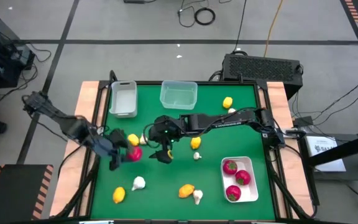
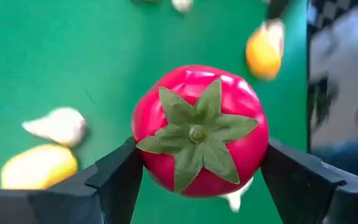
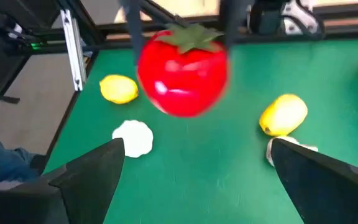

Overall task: Sort produce into baskets
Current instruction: Put the red tomato into the white bin

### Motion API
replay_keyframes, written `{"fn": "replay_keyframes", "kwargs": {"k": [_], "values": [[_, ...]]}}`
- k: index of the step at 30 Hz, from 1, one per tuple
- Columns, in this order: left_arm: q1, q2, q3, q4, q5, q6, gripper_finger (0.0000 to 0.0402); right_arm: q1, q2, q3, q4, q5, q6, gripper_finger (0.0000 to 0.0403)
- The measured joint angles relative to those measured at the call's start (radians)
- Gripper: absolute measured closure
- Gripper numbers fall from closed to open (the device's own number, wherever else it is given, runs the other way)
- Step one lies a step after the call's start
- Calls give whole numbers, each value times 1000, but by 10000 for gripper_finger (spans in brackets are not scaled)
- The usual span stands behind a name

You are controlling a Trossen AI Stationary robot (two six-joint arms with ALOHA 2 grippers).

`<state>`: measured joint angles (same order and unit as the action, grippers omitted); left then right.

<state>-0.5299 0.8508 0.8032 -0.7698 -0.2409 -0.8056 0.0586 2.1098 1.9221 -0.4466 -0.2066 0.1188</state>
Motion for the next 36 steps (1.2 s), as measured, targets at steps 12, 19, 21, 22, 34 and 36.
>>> {"fn": "replay_keyframes", "kwargs": {"k": [12, 19, 21, 22, 34, 36], "values": [[126, -45, 0, 154, -68, 95, 108, -12, 0, 0, 118, 43, 23, 7], [152, 13, 0, 199, -54, 142, 108, -14, 0, 0, 132, 52, 26, 7], [154, 24, 0, 199, -52, 158, 108, -17, 0, 0, 132, 52, 26, 10], [154, 28, 0, 205, -52, 165, 108, -18, 0, 0, 132, 52, 29, 14], [155, 25, -1, 232, -52, 255, 90, -22, 0, 2, 89, 50, 52, 73], [156, 25, -1, 232, -52, 270, 88, -24, 0, 2, 80, 48, 53, 74]]}}
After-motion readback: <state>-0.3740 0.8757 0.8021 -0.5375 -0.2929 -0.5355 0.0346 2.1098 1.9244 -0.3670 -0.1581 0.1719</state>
